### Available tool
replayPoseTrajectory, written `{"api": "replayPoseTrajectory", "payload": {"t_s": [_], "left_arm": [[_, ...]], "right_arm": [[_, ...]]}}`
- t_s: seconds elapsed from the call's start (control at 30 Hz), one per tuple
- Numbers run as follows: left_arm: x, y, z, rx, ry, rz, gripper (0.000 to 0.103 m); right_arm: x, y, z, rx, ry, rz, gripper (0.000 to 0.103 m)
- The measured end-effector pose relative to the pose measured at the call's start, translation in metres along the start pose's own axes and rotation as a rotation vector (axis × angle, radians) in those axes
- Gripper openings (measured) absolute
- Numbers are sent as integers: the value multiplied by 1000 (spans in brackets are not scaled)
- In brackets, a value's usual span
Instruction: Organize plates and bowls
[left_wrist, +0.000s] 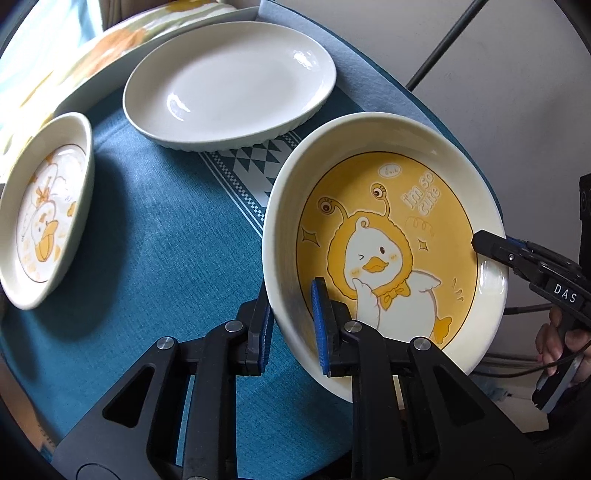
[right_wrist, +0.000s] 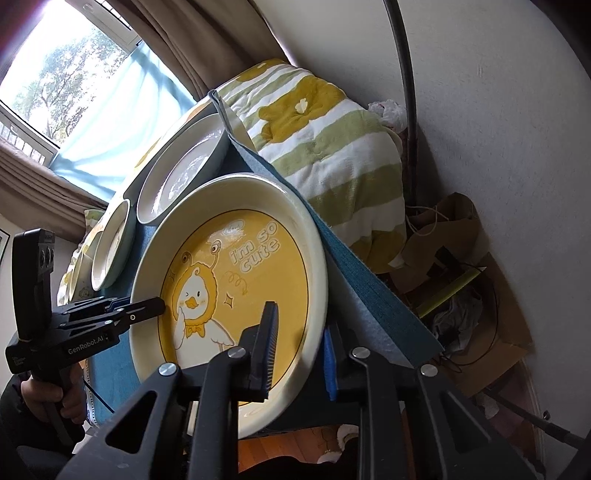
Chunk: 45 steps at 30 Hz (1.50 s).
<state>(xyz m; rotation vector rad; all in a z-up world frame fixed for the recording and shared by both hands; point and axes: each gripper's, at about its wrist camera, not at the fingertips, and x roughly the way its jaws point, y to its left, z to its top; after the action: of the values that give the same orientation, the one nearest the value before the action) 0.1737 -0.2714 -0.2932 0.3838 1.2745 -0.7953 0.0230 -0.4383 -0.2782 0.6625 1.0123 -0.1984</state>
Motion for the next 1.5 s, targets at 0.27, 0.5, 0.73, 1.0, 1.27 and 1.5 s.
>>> {"api": "replayPoseTrajectory", "payload": {"t_s": [0.27,0.5,0.73,1.0,1.27,1.5], "left_arm": [[-28,2,-11,-4,-71,18,16],[-67,22,-29,-85,-155,45,16],[-131,58,-68,-225,-260,120,16],[-176,113,-141,-433,-306,243,16],[-173,180,-220,-588,-253,300,16],[-135,224,-265,-628,-226,289,16]], "right_arm": [[-6,21,-2,-115,-28,-44,20],[-19,54,1,-227,-49,-20,20],[-32,112,9,-397,-60,74,20],[-9,191,-6,-609,30,223,20],[49,259,-47,-724,166,296,20],[94,288,-83,-749,211,295,20]]}}
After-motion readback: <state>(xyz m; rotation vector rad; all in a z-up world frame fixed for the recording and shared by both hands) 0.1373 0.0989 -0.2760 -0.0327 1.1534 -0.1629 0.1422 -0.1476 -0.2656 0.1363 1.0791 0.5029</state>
